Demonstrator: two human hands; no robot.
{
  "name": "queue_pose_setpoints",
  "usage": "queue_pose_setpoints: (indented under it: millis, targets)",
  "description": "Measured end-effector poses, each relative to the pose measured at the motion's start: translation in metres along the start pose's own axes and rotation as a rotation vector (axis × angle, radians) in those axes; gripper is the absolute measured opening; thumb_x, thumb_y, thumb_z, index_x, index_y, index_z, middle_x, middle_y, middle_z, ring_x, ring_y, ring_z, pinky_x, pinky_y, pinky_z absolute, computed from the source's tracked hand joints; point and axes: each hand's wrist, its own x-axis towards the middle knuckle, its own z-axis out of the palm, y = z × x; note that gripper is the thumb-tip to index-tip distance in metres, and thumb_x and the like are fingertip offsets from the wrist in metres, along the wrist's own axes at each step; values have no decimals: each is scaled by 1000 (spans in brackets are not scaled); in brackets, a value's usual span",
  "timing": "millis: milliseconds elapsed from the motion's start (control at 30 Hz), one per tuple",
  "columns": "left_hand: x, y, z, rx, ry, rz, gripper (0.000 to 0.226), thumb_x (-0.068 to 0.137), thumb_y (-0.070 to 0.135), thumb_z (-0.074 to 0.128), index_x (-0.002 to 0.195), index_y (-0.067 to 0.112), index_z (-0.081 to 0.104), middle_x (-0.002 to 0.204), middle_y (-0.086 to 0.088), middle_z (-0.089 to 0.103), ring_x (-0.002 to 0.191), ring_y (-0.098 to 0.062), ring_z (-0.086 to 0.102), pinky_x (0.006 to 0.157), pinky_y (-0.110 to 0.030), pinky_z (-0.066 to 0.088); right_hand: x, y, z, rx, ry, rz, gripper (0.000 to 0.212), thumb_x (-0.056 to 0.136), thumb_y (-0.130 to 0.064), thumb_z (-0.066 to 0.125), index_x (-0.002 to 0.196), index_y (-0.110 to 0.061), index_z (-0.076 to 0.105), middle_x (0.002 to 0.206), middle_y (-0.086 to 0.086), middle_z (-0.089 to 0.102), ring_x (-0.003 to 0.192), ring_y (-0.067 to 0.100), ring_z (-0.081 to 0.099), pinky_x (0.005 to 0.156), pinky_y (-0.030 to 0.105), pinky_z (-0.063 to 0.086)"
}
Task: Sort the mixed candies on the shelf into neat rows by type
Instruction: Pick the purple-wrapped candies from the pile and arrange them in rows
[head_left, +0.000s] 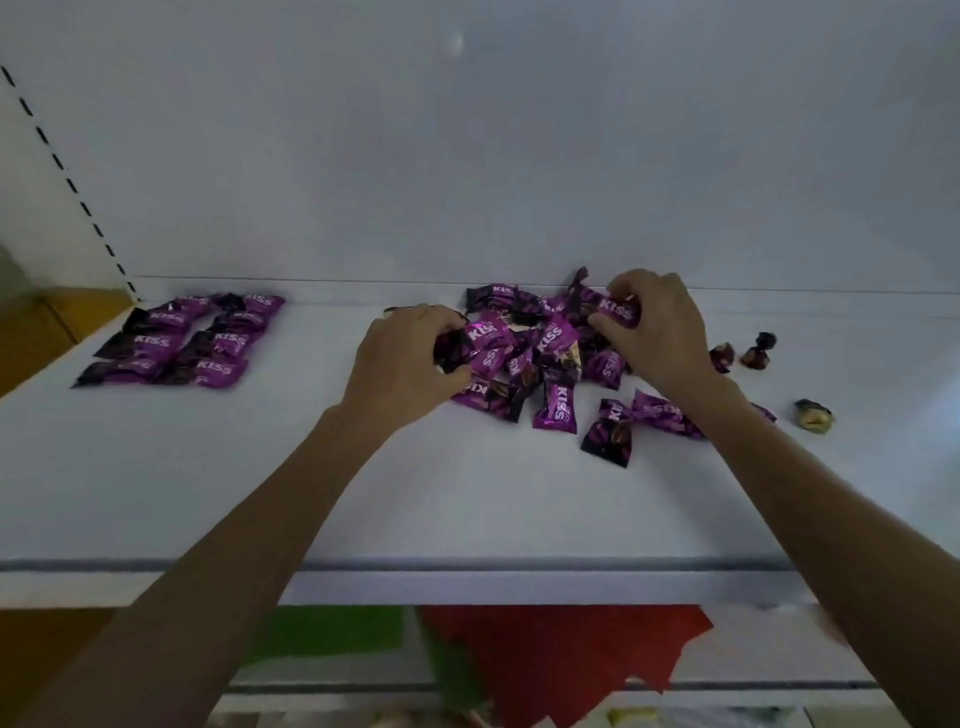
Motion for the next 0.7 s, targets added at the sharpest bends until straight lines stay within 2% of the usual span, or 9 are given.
queue_pose_setpoints:
  millis: [67,167,300,400,467,600,700]
  targets:
    - [-6,-13,-11,9,6,-20,43,74,27,72,114,18,60,112,-1,64,105,-23,55,93,-34,38,3,-14,11,-72,84,-21,36,84,-26,64,113,-4,58,107,18,62,104,35,50,84,44,43]
    - [-15,-38,-29,30,10,-49,40,74,21,68,113,18,60,112,-2,63,104,-24,54,93,-36,38,9,-42,25,-91,124,-76,34,86,-26,63,111,-4,61,106,19,63,103,37,50,82,45,43]
    - [-30,-85,-61,20,11,-60,37,74,16,68,110,16,62,105,-3,64,99,-24,55,90,-38,43,12,-99,52,24,29,-93,32,84,-26,65,111,-9,64,107,15,64,104,33,49,88,36,37]
    - [-45,-126,-90,39,35,-67,38,73,14,70,110,14,63,106,-5,64,100,-22,55,88,-30,40,4,-152,85,67,-55,-146,32,82,-24,67,110,-9,66,107,15,62,103,33,49,89,34,37]
    - [-57,-154,-111,89,34,-75,41,73,17,72,112,16,63,109,-6,61,103,-23,52,87,-29,38,-3,-186,104,93,-95,-162,32,81,-25,68,110,-10,66,107,15,61,103,32,49,89,36,37]
    - [-75,-203,-146,134,22,-68,42,72,25,72,113,17,64,106,-9,61,98,-26,54,84,-36,46,-15,-243,132,113,-193,-181,29,85,-27,63,110,-12,66,106,13,62,101,30,50,83,35,37]
    - [-87,-235,-161,136,-3,-59,46,70,35,61,112,16,65,102,-11,61,95,-27,54,80,-36,47,-26,-272,147,140,-232,-169,29,85,-29,62,109,-14,66,106,11,62,101,28,51,81,33,37]
